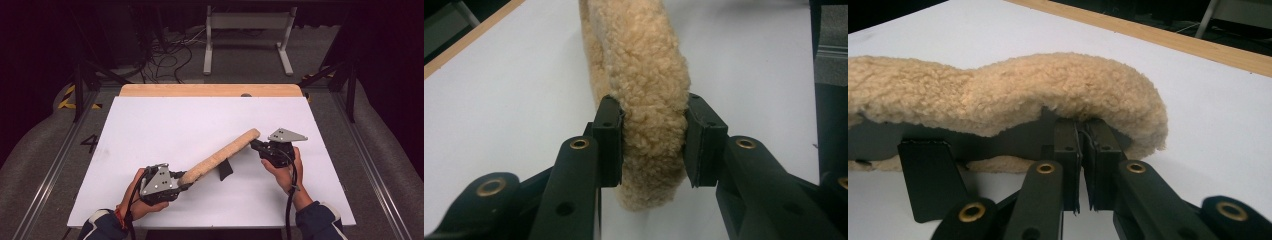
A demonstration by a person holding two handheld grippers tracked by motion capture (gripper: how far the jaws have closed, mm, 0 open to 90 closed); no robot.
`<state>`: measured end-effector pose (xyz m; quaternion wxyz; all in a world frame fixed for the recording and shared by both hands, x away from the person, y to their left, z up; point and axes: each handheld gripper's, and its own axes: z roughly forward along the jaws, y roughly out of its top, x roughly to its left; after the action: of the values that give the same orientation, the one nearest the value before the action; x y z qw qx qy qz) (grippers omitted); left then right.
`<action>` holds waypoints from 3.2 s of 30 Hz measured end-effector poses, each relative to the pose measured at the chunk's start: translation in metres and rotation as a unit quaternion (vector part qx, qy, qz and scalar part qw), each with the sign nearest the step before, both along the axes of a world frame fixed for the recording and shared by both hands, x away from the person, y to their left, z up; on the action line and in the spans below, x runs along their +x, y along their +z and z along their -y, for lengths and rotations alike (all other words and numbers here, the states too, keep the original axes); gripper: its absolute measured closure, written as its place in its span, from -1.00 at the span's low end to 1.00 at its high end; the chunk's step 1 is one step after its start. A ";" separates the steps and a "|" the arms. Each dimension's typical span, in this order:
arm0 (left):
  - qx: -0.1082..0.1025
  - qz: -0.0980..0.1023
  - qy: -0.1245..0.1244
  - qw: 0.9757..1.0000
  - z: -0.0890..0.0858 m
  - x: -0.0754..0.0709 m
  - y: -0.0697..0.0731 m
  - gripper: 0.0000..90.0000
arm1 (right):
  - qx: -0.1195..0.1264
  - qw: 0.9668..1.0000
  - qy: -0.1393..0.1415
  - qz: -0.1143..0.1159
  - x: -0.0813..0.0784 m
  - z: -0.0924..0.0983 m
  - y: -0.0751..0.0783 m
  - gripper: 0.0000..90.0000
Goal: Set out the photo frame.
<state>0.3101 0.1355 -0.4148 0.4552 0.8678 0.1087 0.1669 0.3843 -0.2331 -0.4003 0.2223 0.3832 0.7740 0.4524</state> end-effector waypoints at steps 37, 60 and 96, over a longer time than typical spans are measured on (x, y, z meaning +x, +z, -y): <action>-0.025 -0.042 -0.039 0.998 0.024 -0.005 -0.003 0.38 | -0.009 1.000 0.013 -0.012 0.016 -0.035 -0.001 0.91; -0.030 -0.054 -0.049 0.997 0.043 -0.007 -0.004 0.32 | -0.002 0.999 0.006 -0.043 0.036 -0.051 0.002 0.80; -0.036 -0.048 -0.039 0.997 0.051 -0.013 -0.005 0.29 | 0.074 0.985 0.019 -0.153 0.000 -0.079 0.026 -0.36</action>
<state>0.2975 0.0845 -0.4198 0.4864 0.8615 0.1028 0.1031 0.3841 -0.1544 -0.3743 0.0641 0.4481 0.7706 0.4486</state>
